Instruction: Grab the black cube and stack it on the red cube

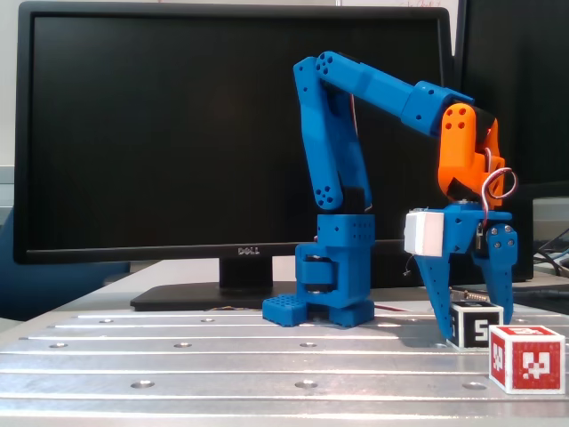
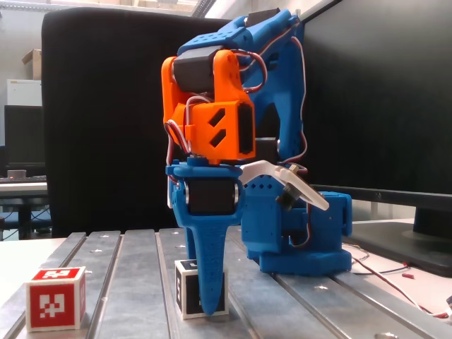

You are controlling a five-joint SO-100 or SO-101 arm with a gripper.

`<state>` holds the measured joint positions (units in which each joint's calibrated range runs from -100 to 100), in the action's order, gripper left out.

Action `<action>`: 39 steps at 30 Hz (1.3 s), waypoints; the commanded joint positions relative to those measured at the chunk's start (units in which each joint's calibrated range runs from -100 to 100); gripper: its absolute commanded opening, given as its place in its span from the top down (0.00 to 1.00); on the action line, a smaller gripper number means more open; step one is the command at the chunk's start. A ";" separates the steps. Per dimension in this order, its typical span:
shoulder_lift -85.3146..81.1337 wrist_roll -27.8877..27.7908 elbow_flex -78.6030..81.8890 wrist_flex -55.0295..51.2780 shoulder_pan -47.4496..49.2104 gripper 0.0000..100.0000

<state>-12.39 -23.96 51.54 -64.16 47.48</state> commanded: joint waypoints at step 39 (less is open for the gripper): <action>-0.23 0.07 -3.28 -2.32 -0.56 0.80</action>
<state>-12.39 -23.96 49.28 -66.22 47.19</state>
